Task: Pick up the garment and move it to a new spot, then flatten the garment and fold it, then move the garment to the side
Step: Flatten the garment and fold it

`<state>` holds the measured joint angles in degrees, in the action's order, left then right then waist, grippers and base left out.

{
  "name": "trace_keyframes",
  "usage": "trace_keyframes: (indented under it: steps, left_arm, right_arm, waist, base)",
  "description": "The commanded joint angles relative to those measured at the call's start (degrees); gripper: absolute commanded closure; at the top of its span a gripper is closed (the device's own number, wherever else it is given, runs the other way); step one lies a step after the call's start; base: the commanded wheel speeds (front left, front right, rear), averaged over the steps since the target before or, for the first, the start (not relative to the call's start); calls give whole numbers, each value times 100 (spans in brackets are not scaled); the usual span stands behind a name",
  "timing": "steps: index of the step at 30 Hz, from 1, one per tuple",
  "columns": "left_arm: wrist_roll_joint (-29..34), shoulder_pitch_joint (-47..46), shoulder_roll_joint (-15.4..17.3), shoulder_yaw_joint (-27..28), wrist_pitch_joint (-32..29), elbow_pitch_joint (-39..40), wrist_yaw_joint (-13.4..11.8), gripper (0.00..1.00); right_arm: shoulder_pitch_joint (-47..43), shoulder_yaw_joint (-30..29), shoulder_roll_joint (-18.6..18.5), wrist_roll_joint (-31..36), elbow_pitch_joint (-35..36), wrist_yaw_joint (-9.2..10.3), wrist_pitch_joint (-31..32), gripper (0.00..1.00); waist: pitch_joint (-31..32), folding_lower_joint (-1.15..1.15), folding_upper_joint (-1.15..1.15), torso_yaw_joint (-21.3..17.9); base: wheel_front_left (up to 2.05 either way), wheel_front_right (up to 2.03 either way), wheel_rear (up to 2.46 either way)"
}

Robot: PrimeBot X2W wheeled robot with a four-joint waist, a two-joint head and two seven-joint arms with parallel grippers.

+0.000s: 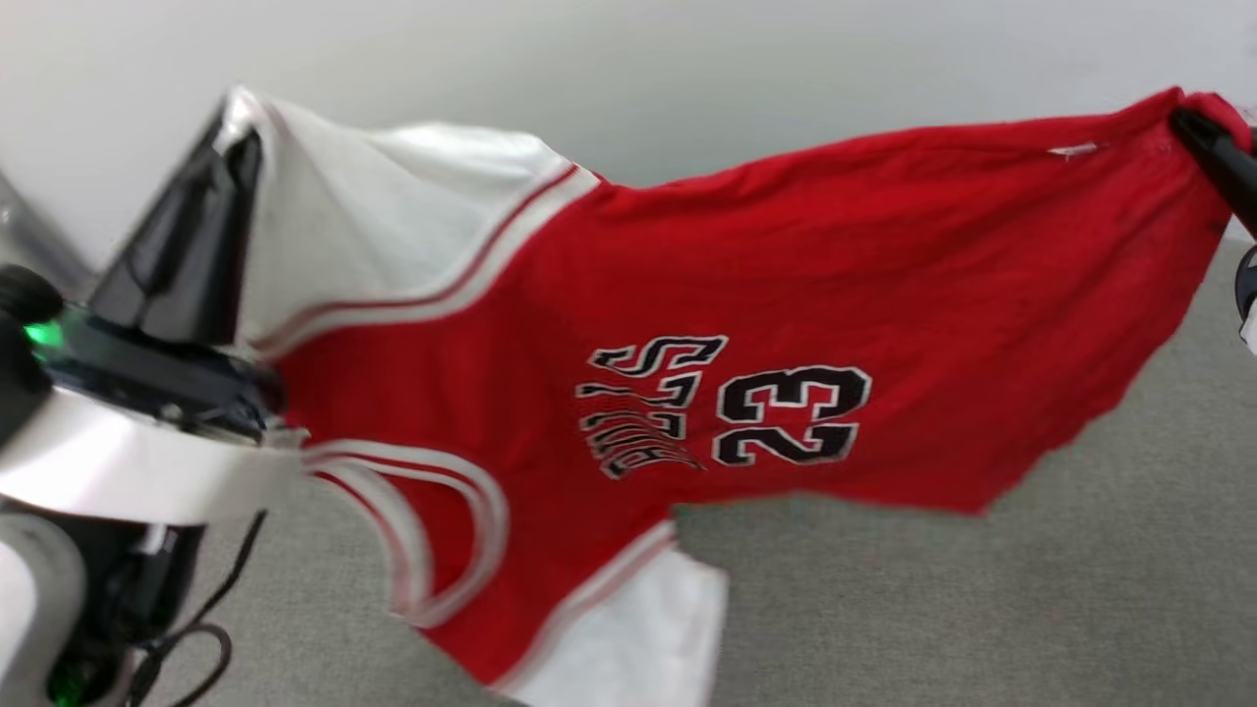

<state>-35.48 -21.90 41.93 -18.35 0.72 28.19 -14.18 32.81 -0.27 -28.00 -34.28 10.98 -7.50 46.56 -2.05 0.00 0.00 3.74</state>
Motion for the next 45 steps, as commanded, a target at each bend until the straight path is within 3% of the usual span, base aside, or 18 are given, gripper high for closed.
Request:
trace_keyframes:
  steps: [1,17,25,29,35,45]
  left_arm:
    - [-27,-222,30,131,30,35,-37,100]
    - [19,-1827,450,887,-145,-127,-3,100]
    - [-86,-3383,556,946,-362,-932,327,100]
    - [-38,-4517,663,852,-484,-1579,678,100]
    - [271,-6364,447,511,-360,-2918,1166,100]
    - [731,-8421,-150,136,102,-5022,1415,100]
  right_arm:
    - [130,48,-11,-51,121,2,-90,100]
    - [967,85,221,22,669,2,-491,100]
    - [1999,183,292,376,408,2,-653,100]
    - [2802,364,302,582,32,3,-836,100]
    - [3979,658,364,1013,-814,3,-1347,100]
    - [5529,1084,550,1531,-2508,6,-2248,100]
  waist:
    - [82,0,0,-150]
    - [-602,0,0,-555]
    - [-1610,0,0,-692]
    - [-2230,0,0,-814]
    - [-2957,0,0,-850]
    - [-3645,0,0,-851]
  base:
    - [0,0,0]
    - [0,0,0]
    - [0,0,0]
    - [0,0,0]
    - [0,0,0]
    - [0,0,0]
